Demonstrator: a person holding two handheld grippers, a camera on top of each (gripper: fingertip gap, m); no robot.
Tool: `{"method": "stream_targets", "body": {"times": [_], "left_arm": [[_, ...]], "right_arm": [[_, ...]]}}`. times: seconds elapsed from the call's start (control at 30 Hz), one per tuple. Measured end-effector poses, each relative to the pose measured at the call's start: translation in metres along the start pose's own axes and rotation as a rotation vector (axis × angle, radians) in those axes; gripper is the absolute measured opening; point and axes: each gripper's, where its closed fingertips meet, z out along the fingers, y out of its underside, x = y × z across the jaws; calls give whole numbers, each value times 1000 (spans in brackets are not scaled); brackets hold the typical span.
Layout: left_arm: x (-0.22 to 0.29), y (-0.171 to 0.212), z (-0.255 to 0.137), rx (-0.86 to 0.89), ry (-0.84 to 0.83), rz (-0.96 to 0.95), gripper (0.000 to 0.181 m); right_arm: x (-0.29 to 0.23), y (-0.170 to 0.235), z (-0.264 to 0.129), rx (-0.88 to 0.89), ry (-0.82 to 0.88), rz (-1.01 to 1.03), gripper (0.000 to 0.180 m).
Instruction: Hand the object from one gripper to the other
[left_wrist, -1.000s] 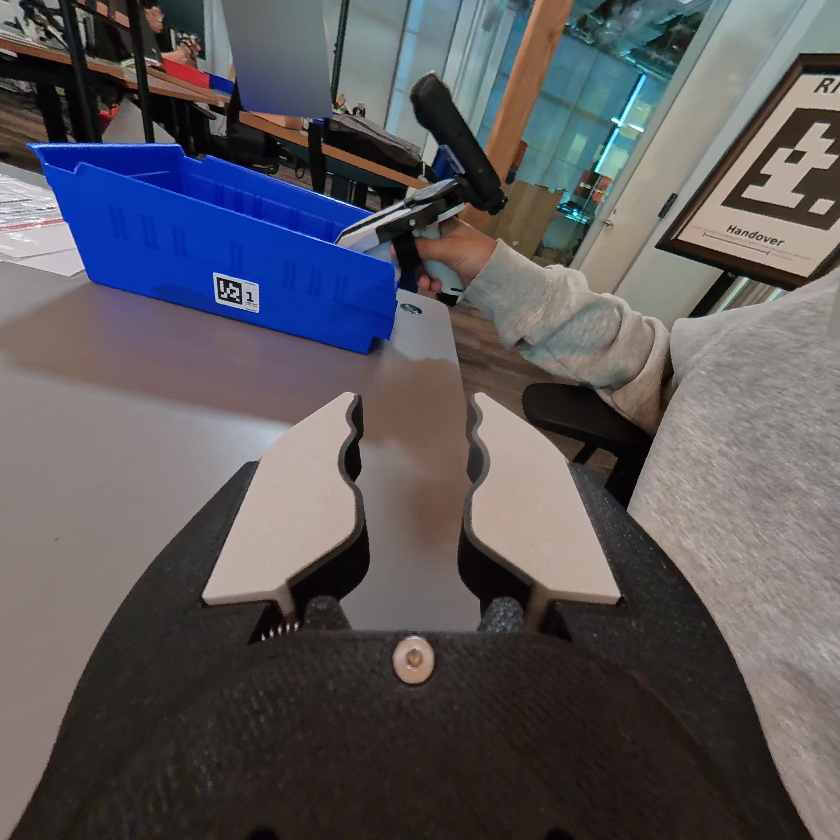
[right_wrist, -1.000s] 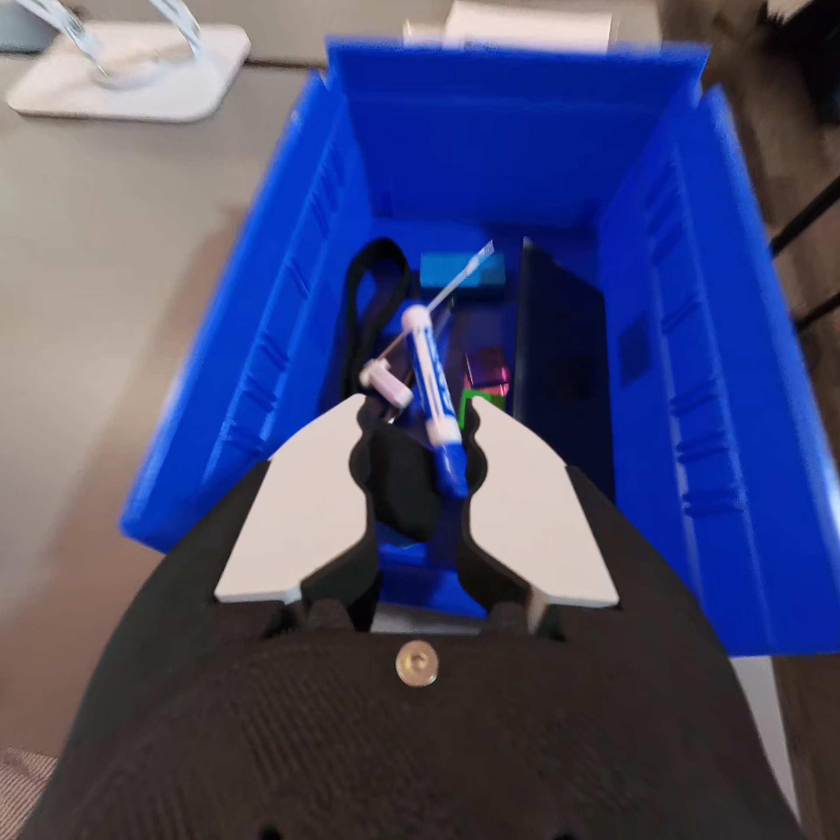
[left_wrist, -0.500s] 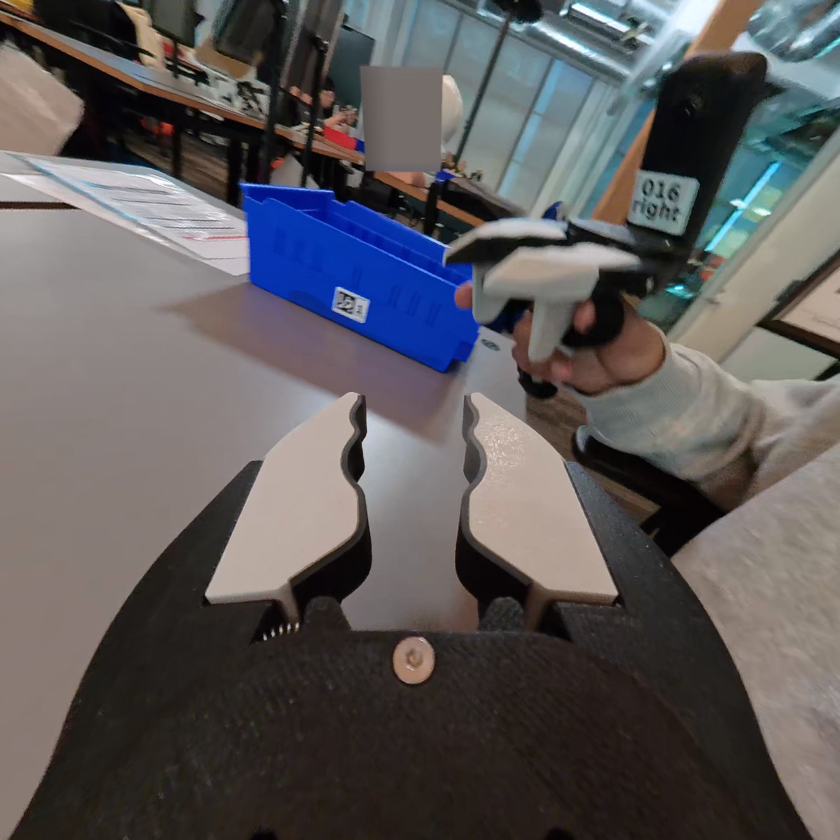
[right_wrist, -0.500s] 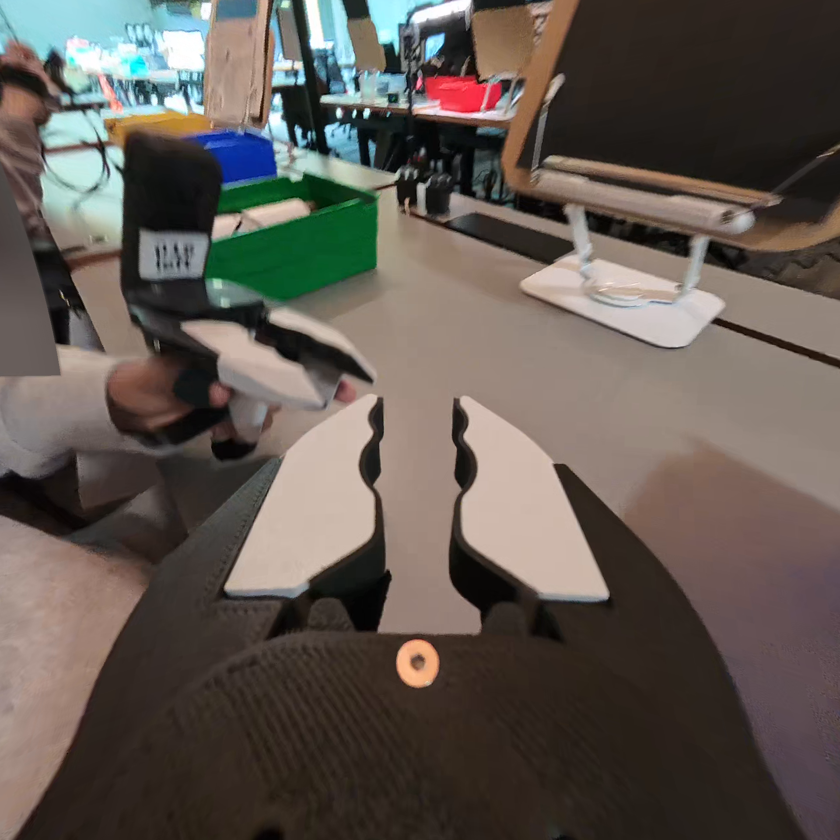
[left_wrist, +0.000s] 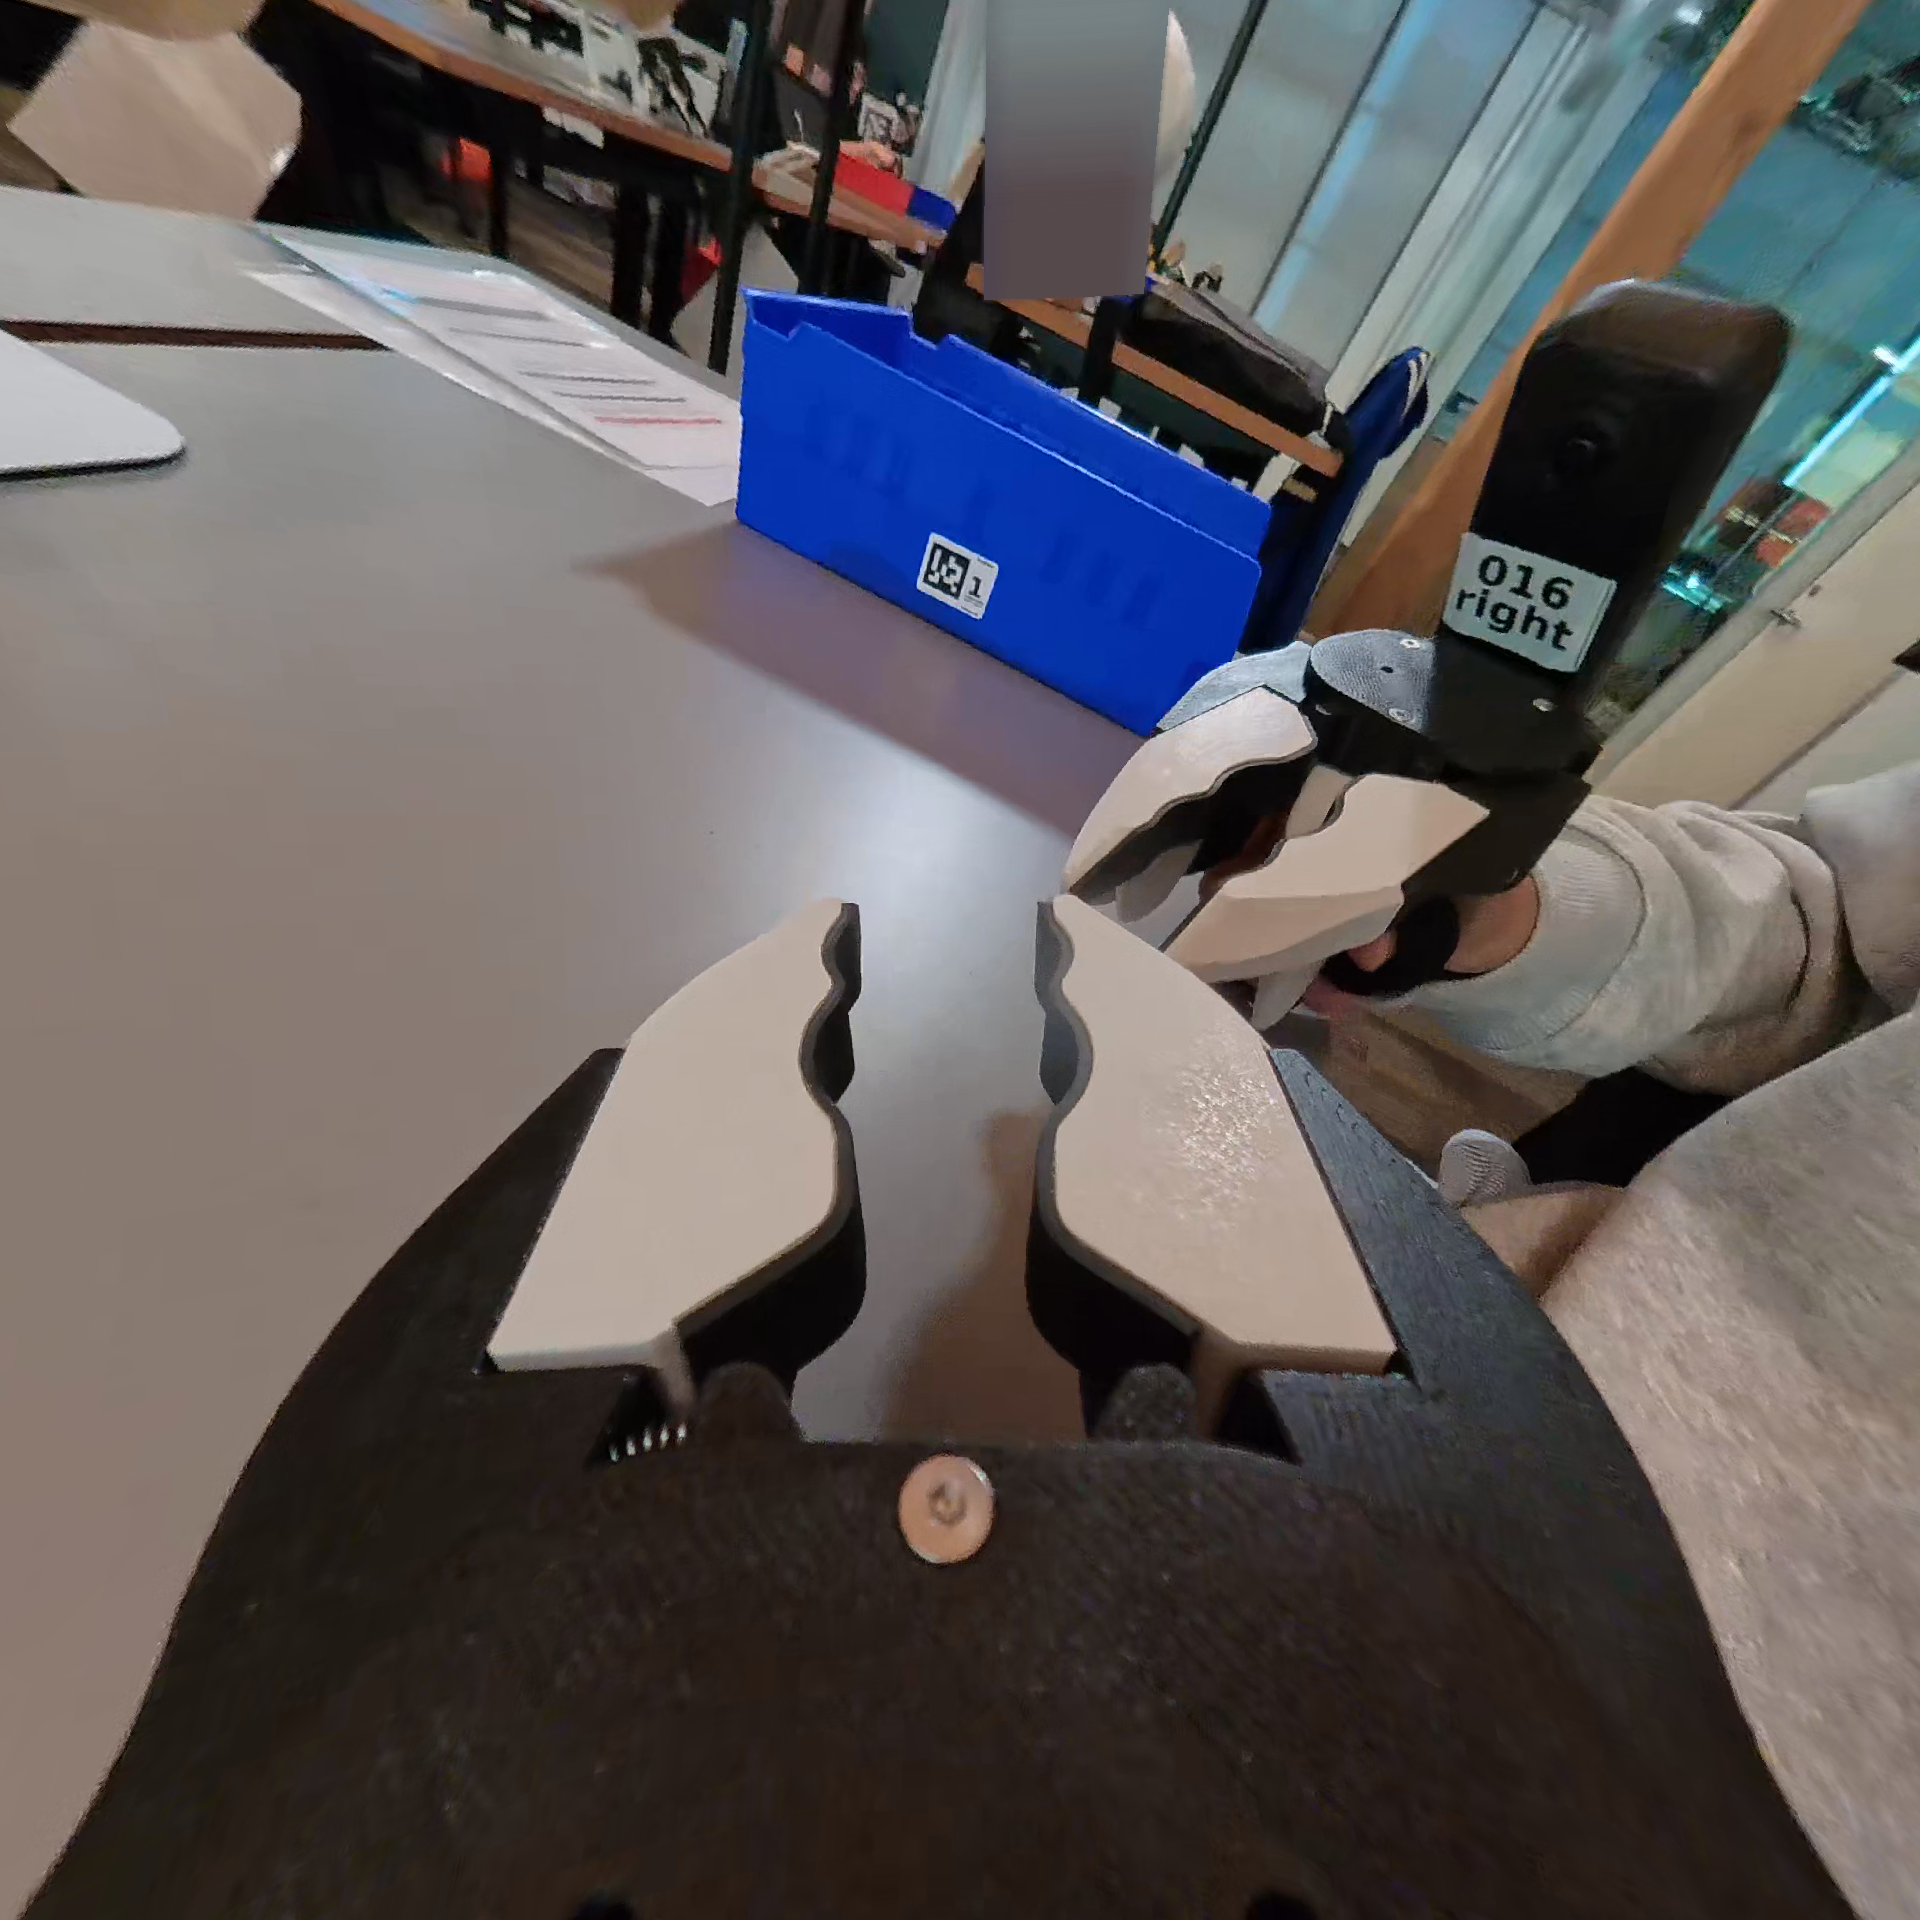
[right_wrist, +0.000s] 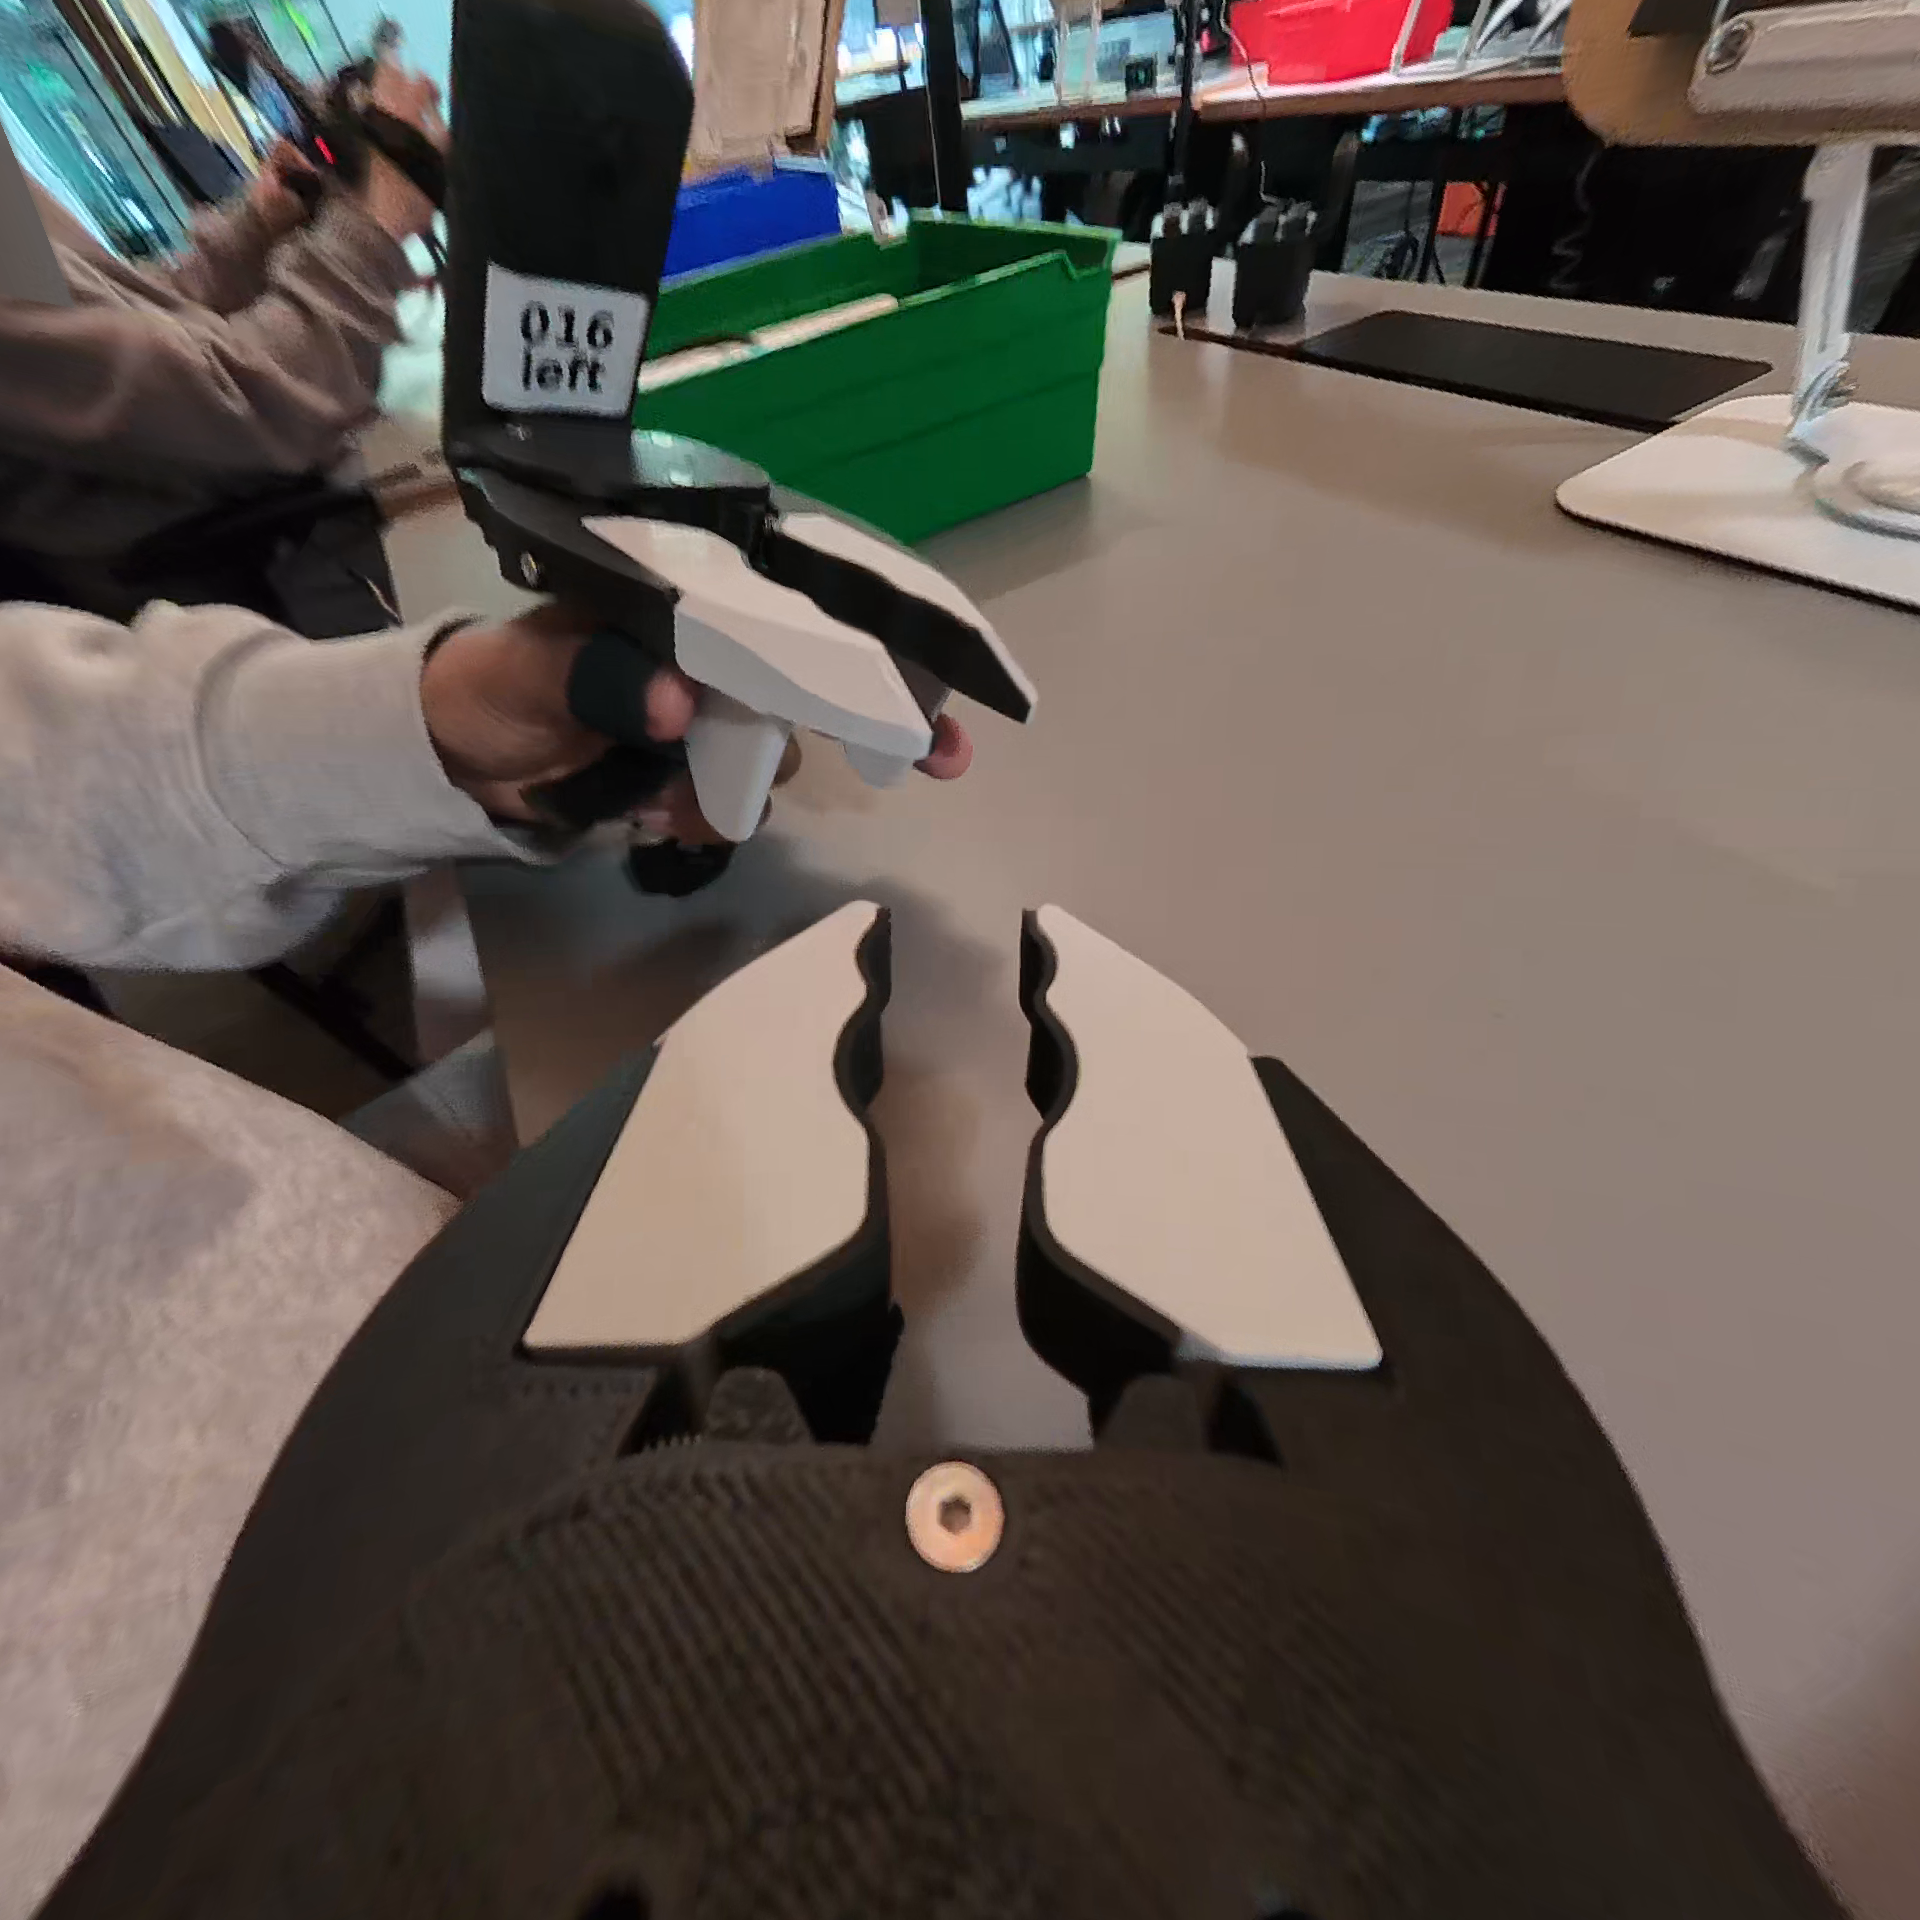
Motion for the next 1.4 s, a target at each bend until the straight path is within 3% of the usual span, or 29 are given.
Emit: {"method": "stream_targets", "body": {"times": [0.17,0.4,0.67,0.77,0.83,0.93,1.03,1.13,1.23,1.4], "left_arm": [[-5,-7,-14,44,-61,64,28],[-5,-28,-31,148,-101,206,22],[-22,-29,-38,130,-189,254,20],[-4,-51,-46,223,-167,231,23],[5,-78,-63,303,-206,232,23],[-1,-129,-118,351,-394,303,23],[-7,-158,-183,302,-469,135,28],[-19,-132,-230,133,-531,-43,35],[-66,-73,-283,-134,-816,-123,34],[-99,13,-307,-399,-802,-399,32]], "right_arm": [[4,-4,0,30,-33,129,37],[-12,2,3,-21,-23,-61,37],[-14,1,3,-15,-54,-2,35],[-8,3,3,-27,-21,-35,34],[-6,6,4,-47,11,-89,34],[-9,9,4,-62,25,-139,32],[-12,11,2,-64,32,-165,29],[-13,11,0,-61,46,-153,28],[-11,11,1,-62,56,-133,27],[-5,12,6,-78,79,-128,24]]}}
